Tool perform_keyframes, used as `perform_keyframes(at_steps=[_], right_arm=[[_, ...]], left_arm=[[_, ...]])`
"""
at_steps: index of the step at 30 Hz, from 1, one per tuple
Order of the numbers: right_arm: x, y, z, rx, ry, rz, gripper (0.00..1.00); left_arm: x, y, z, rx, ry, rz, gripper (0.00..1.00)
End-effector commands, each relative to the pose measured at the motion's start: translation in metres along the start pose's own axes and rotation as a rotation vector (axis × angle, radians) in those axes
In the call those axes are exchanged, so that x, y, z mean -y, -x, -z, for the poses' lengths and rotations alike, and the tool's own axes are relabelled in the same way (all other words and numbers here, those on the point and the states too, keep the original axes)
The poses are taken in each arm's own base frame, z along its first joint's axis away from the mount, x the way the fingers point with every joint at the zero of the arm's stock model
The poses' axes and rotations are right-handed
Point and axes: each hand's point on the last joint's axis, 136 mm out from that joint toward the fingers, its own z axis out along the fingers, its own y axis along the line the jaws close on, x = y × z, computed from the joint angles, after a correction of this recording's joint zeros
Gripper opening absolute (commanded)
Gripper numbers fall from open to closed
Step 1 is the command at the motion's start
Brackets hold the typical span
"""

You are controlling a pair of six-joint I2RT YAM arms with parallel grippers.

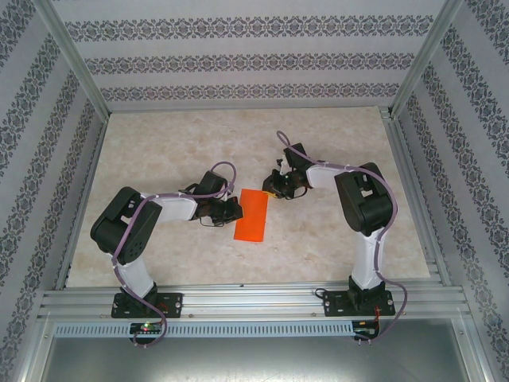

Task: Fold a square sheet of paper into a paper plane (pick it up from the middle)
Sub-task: Fold the square sheet of paper in half at the center of the table.

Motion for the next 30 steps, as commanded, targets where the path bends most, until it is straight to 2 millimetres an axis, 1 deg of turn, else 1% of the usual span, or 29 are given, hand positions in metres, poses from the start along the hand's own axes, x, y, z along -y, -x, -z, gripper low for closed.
perform_keyframes(at_steps=[1, 3, 6, 9, 10, 11, 13, 14, 16, 18, 21, 22, 24, 28, 30], right_arm=[[0.043, -0.019, -0.012, -0.081, -0.132, -0.158, 0.17], [0.030, -0.014, -0.007, -0.057, -0.090, -0.150, 0.18], [-0.003, 0.004, 0.007, -0.007, 0.056, -0.151, 0.19], [-0.040, 0.022, 0.031, 0.050, 0.204, -0.138, 0.19], [-0.050, 0.026, 0.041, 0.070, 0.244, -0.147, 0.19], [-0.056, 0.028, 0.047, 0.088, 0.260, -0.145, 0.19], [-0.064, 0.023, 0.058, 0.125, 0.229, -0.090, 0.19], [-0.067, 0.016, 0.059, 0.130, 0.201, -0.049, 0.20], [-0.071, -0.005, 0.056, 0.112, 0.139, 0.039, 0.21], [-0.063, -0.023, 0.051, 0.111, 0.079, 0.071, 0.21], [-0.055, -0.051, 0.043, 0.130, 0.054, 0.099, 0.21], [-0.051, -0.062, 0.040, 0.133, 0.052, 0.097, 0.20], [-0.050, -0.082, 0.035, 0.127, 0.082, 0.111, 0.19], [-0.047, -0.127, 0.024, 0.068, 0.101, 0.152, 0.17], [-0.044, -0.145, 0.017, 0.031, 0.106, 0.165, 0.17]], left_arm=[[-0.073, -0.051, -0.006, -0.143, 0.267, 0.089, 0.00], [-0.074, -0.051, -0.006, -0.141, 0.266, 0.094, 0.00], [-0.072, -0.051, -0.007, -0.143, 0.261, 0.094, 0.00], [-0.072, -0.051, -0.006, -0.143, 0.262, 0.093, 0.00], [-0.072, -0.051, -0.006, -0.142, 0.261, 0.094, 0.00], [-0.072, -0.051, -0.006, -0.140, 0.259, 0.094, 0.00], [-0.071, -0.051, -0.006, -0.138, 0.255, 0.097, 0.00], [-0.070, -0.050, -0.006, -0.138, 0.252, 0.098, 0.00], [-0.070, -0.050, -0.006, -0.139, 0.251, 0.098, 0.00], [-0.069, -0.049, -0.005, -0.142, 0.253, 0.094, 0.00], [-0.068, -0.049, -0.005, -0.142, 0.259, 0.092, 0.00], [-0.066, -0.048, -0.005, -0.141, 0.253, 0.091, 0.00], [-0.066, -0.048, -0.006, -0.141, 0.248, 0.096, 0.00], [-0.065, -0.048, -0.006, -0.145, 0.245, 0.097, 0.00], [-0.065, -0.048, -0.006, -0.146, 0.245, 0.097, 0.00]])
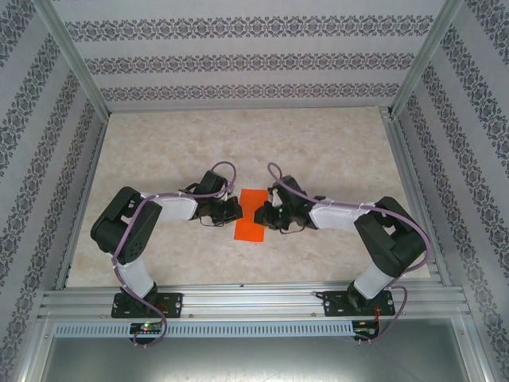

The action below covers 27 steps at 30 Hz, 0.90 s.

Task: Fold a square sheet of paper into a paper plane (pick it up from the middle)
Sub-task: Fold the square sheet of paper in half at the center of the table.

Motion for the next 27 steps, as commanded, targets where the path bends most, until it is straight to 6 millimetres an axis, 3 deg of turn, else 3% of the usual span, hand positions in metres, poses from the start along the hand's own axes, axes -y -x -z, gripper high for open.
perform_keyframes(at_steps=[1, 9, 12, 15, 20, 23, 27], right_arm=[[-0.017, -0.008, -0.001, 0.032, 0.051, 0.049, 0.17], [0.048, -0.049, -0.011, -0.023, -0.120, -0.019, 0.17], [0.060, -0.062, -0.014, -0.046, -0.108, -0.059, 0.17], [0.045, -0.059, -0.009, -0.031, -0.044, -0.059, 0.17], [-0.005, -0.027, 0.015, 0.042, 0.081, 0.018, 0.18], [-0.012, -0.009, 0.019, 0.065, 0.074, 0.042, 0.18], [-0.006, 0.000, 0.006, 0.038, 0.044, 0.030, 0.18]], left_arm=[[-0.066, -0.048, -0.007, -0.144, 0.242, 0.096, 0.00], [-0.067, -0.052, -0.005, -0.161, 0.248, 0.092, 0.00], [-0.067, -0.052, -0.004, -0.162, 0.250, 0.091, 0.00], [-0.067, -0.051, -0.003, -0.158, 0.258, 0.088, 0.00], [-0.065, -0.052, -0.003, -0.162, 0.250, 0.092, 0.00], [-0.066, -0.052, -0.003, -0.160, 0.251, 0.093, 0.00], [-0.063, -0.051, -0.004, -0.159, 0.236, 0.096, 0.00]])
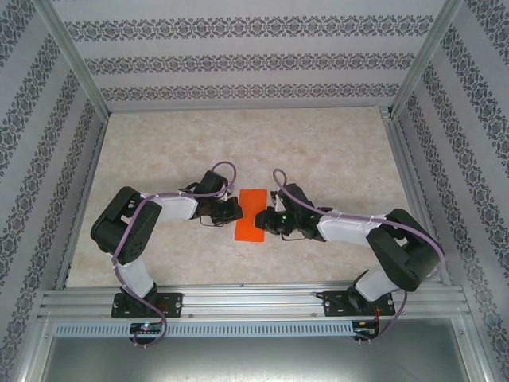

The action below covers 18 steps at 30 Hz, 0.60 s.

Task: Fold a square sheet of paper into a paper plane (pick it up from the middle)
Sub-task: Fold the square sheet of paper in half at the center of the table.

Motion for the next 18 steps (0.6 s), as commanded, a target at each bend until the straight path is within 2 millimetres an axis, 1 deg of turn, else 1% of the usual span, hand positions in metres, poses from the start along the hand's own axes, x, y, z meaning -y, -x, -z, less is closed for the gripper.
perform_keyframes(at_steps=[1, 3, 5, 7, 10, 11, 12, 13, 14, 15, 16, 17, 18], right_arm=[[0.013, -0.003, -0.013, -0.058, -0.040, -0.001, 0.18], [0.021, -0.008, -0.022, -0.080, -0.060, -0.018, 0.18], [0.038, -0.014, -0.028, -0.095, -0.124, -0.036, 0.18], [0.051, -0.019, -0.030, -0.100, -0.161, -0.042, 0.17], [0.072, -0.024, -0.028, -0.094, -0.253, -0.049, 0.16], [0.077, -0.025, -0.026, -0.094, -0.276, -0.048, 0.15], [0.079, -0.026, -0.025, -0.091, -0.286, -0.044, 0.15], [0.081, -0.026, -0.023, -0.087, -0.294, -0.042, 0.15], [0.080, -0.027, -0.022, -0.084, -0.292, -0.036, 0.15], [0.078, -0.027, -0.020, -0.083, -0.286, -0.027, 0.15], [0.076, -0.026, -0.018, -0.083, -0.285, -0.021, 0.15], [0.073, -0.026, -0.016, -0.086, -0.280, -0.007, 0.15], [0.070, -0.027, -0.014, -0.089, -0.276, 0.008, 0.15]], left_arm=[[-0.061, -0.048, -0.005, -0.143, 0.219, 0.095, 0.00], [-0.058, -0.048, -0.004, -0.141, 0.212, 0.090, 0.00], [-0.054, -0.046, -0.002, -0.138, 0.204, 0.082, 0.00], [-0.050, -0.045, 0.000, -0.133, 0.192, 0.076, 0.00], [-0.043, -0.043, 0.004, -0.127, 0.176, 0.075, 0.00], [-0.040, -0.042, 0.007, -0.125, 0.172, 0.076, 0.03], [-0.036, -0.041, 0.010, -0.125, 0.166, 0.074, 0.09], [-0.030, -0.041, 0.016, -0.124, 0.158, 0.066, 0.17], [-0.026, -0.040, 0.023, -0.120, 0.162, 0.064, 0.23], [-0.021, -0.038, 0.032, -0.107, 0.170, 0.056, 0.27], [-0.015, -0.036, 0.043, -0.087, 0.177, 0.046, 0.36], [-0.008, -0.034, 0.058, -0.054, 0.172, 0.037, 0.42], [-0.005, -0.034, 0.070, -0.023, 0.174, 0.038, 0.45]])
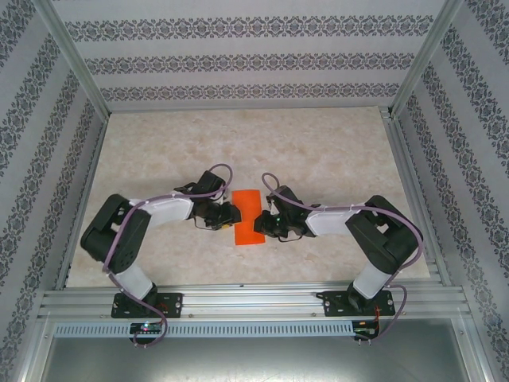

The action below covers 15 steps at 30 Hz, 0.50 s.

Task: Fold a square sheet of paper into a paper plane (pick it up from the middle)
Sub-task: Fold the square sheet of paper in half at the center of the table.

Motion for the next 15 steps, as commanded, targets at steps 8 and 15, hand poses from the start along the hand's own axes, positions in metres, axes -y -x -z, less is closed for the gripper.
perform_keyframes(at_steps=[8, 15], right_arm=[[0.024, -0.029, 0.012, -0.074, -0.097, 0.053, 0.18], [0.021, -0.029, 0.020, -0.055, -0.097, 0.061, 0.18]], left_arm=[[-0.009, -0.049, 0.117, 0.207, 0.005, 0.055, 0.61], [-0.020, -0.069, 0.117, 0.199, -0.039, 0.074, 0.65]])
